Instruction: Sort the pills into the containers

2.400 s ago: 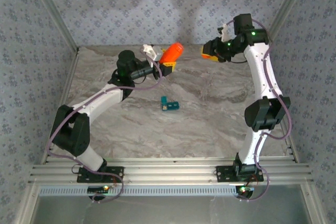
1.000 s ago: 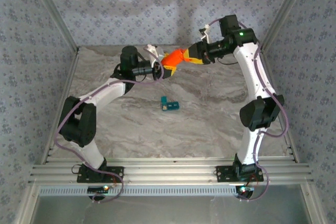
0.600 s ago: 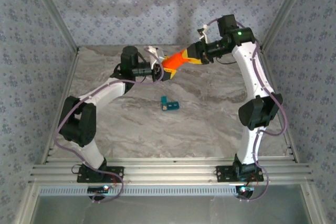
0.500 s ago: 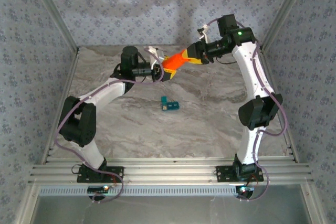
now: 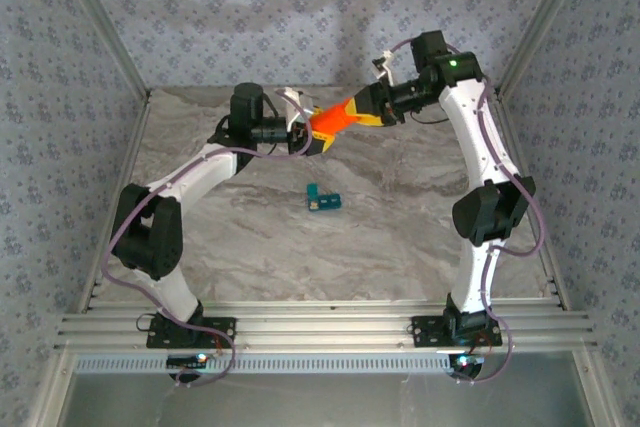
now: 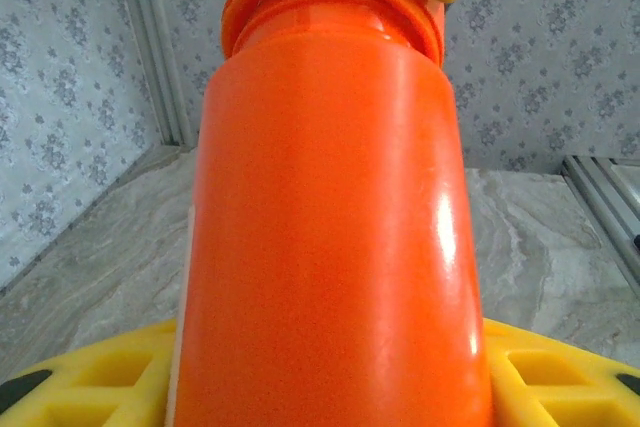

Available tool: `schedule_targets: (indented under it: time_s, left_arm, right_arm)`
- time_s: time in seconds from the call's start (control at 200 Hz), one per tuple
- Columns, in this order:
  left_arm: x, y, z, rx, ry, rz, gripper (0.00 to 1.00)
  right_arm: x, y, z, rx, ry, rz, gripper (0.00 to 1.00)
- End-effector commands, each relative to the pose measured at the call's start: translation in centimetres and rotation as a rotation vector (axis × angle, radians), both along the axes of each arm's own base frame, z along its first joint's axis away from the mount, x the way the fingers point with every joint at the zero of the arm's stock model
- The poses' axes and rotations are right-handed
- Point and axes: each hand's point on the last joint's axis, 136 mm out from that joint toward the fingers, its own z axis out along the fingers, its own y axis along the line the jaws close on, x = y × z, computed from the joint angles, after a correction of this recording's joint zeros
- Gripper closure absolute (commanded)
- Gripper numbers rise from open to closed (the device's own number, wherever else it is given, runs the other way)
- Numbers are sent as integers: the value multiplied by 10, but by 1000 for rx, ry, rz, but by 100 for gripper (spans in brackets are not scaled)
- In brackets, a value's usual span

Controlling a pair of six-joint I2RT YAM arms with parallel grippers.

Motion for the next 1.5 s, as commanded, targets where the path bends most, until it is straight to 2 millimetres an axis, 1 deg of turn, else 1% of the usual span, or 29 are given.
schedule_targets:
  time_s: [0.0, 0.275, 0.45, 0.6, 0.74, 0.969, 1.099, 1.254, 1.404, 1.494]
  left_arm:
    - [-14, -2, 17, -10, -48, -84, 100]
    - [-34, -1, 22, 24, -25, -193, 100]
    - [-43, -1, 26, 37, -20, -245, 100]
    - [-45, -2, 31, 33, -29, -261, 100]
    - [-46, -6, 32, 34, -35, -275, 100]
    - [-47, -9, 32, 40, -44, -275, 100]
    - [-43, -12, 26, 53, -59, -237, 100]
    - [-36, -13, 25, 40, -74, -197, 100]
    - [-31, -14, 22, 47, -68, -177, 100]
    - [-27, -14, 20, 48, -69, -161, 100]
  right_arm:
    - [-15, 4, 5, 30, 12, 41, 60]
    - [-29, -1, 7, 26, 19, 43, 60]
    - [-36, 1, 8, 32, 26, 55, 62]
    - [-41, 4, 4, 20, 37, 68, 63]
    - [-46, 11, 3, 21, 43, 91, 63]
    - [-46, 14, -3, -2, 57, 94, 62]
    - [-43, 14, -1, -18, 46, 82, 58]
    - [-36, 11, -2, -49, 34, 57, 54]
    - [-30, 10, -1, -61, 28, 40, 46]
    - [-28, 10, 3, -58, 12, 32, 41]
